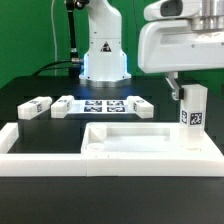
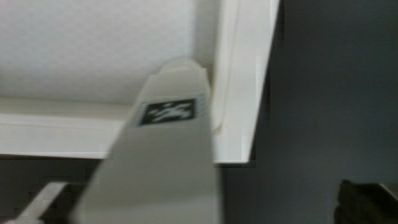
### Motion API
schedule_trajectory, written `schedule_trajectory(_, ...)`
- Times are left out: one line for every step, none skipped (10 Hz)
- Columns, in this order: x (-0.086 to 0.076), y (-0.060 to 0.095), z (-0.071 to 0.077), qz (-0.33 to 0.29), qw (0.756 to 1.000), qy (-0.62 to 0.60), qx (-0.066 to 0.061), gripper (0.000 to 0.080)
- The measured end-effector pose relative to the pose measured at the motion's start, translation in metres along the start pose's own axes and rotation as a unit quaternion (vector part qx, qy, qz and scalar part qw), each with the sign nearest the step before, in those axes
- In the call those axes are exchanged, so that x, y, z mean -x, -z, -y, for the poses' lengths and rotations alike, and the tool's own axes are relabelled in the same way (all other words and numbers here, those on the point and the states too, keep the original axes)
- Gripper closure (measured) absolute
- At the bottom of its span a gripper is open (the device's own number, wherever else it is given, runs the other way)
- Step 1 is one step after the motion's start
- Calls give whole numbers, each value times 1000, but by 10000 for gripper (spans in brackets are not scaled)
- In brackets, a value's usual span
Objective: Assemble desk
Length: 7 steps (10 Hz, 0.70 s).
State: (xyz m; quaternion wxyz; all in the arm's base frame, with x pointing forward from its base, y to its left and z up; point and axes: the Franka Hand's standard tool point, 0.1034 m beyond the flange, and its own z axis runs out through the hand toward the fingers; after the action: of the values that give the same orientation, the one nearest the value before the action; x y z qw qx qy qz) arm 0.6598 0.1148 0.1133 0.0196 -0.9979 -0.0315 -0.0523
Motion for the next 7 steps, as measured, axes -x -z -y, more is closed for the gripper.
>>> schedule_trajectory(-1,1,-3,0,1000,15,0,151)
schedule_trajectory(-1,1,-5,0,1000,-8,0,151)
schedule_trajectory(-1,1,-4,0,1000,-8,0,258)
schedule_trajectory(-1,1,-4,0,999,-44,-1,258)
schedule_trajectory(-1,1,-4,0,996,-87,-1,436)
schedule_trajectory(0,0,-9,0,993,-118,3,436)
schedule_trajectory(0,0,-10,0,989,-149,3,497)
